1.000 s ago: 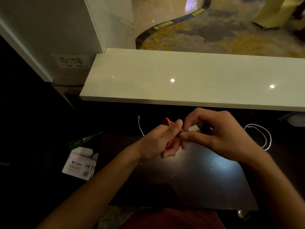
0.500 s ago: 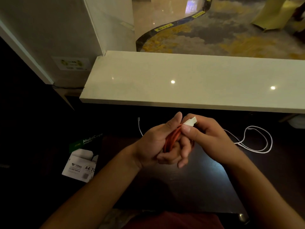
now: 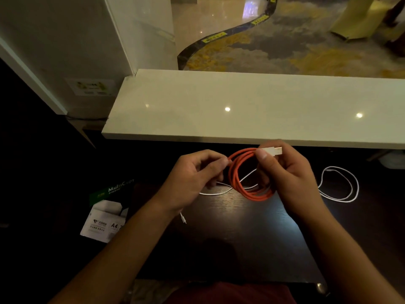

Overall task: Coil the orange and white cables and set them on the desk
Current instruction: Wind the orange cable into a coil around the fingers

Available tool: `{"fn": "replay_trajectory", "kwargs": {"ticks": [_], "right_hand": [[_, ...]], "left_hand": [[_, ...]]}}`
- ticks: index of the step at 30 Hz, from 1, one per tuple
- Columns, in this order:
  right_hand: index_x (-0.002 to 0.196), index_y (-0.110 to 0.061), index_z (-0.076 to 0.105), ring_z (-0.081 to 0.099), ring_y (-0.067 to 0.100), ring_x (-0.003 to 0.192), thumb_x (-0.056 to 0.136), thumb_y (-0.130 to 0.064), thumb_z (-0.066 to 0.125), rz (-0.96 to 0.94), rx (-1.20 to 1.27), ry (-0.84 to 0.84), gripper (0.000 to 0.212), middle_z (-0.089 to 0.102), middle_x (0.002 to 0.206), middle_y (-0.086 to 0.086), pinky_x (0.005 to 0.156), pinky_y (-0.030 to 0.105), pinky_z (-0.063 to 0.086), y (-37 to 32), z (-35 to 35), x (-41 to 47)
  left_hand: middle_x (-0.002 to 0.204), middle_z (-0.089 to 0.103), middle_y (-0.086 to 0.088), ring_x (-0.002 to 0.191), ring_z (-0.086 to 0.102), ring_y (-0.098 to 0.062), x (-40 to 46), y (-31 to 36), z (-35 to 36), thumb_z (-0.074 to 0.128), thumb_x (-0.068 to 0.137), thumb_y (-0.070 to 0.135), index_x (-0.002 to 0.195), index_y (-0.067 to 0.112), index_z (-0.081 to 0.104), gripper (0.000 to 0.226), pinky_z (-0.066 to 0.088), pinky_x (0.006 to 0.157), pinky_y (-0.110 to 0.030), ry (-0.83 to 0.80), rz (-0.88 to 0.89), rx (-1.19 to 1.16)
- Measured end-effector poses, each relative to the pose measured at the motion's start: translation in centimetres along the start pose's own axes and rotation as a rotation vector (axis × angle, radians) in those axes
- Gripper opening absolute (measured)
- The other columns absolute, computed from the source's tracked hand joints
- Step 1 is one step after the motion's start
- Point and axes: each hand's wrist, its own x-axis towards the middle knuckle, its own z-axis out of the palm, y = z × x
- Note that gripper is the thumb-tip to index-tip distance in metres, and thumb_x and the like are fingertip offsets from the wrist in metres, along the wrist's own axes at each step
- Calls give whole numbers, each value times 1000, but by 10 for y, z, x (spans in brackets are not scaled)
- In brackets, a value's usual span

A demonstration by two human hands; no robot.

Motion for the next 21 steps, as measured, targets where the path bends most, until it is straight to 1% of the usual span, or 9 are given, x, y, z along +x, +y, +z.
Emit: {"fn": "replay_trajectory", "kwargs": {"ticks": [2,5,9,12,14,16,17,19,21], "right_hand": [[101,-21,68,48,16,48,93,-23,62,5,-3,-4,10,53,54,3,48,27,39,1,-3,-1],[101,-23,72,51,14,52,93,-20,63,-7,-11,-37,12,56,61,11,51,25,44,0,-2,-4],[98,-24,73,50,15,50,92,-25,63,37,78,-85,12,53,55,3,53,25,44,1,1,-3],[98,-23,73,53,17,57,94,-36,65,54,166,-160,16,55,60,0,60,28,47,3,0,-3],[97,-22,73,58,20,61,96,-32,62,53,142,-152,15,59,63,3,64,27,50,3,-2,-5],[94,-23,72,60,23,61,96,-28,59,60,135,-91,14,61,64,6,62,29,50,2,-4,-4],[94,-23,72,59,23,60,94,-32,61,63,150,-62,14,60,64,6,61,30,50,0,-4,-3],[92,-23,71,56,22,57,91,-39,62,80,202,-19,18,57,63,5,59,31,49,-4,-3,1],[93,-20,69,53,21,53,91,-36,59,100,258,-2,19,55,62,6,55,29,49,-10,2,6]], "left_hand": [[68,61,-3,64,55,-15,-2,1,-6,67,88,31,100,9,74,25,46,59,-23,-28,-5,38],[59,56,0,56,51,-12,-3,3,-9,64,93,26,93,11,72,17,43,56,-22,-14,-19,8],[56,51,-3,52,46,-13,0,2,-9,58,98,24,92,11,68,18,40,53,-22,76,-27,-70],[56,52,0,51,46,-10,2,1,-8,55,102,20,93,9,68,19,41,52,-21,164,-8,5],[55,52,2,50,46,-8,3,0,-10,55,102,19,93,9,67,19,41,51,-21,234,4,31],[55,51,1,51,45,-10,3,-1,-18,55,102,19,93,9,68,19,41,51,-23,295,12,3],[55,51,0,51,46,-11,2,-1,-22,55,102,18,93,9,68,19,42,52,-24,297,18,-6],[59,56,-1,57,52,-12,-1,0,-25,58,100,17,91,9,70,17,46,58,-23,219,37,-1],[69,64,0,66,57,-11,-4,0,-21,65,93,20,88,13,74,13,49,65,-21,116,38,-50]]}}
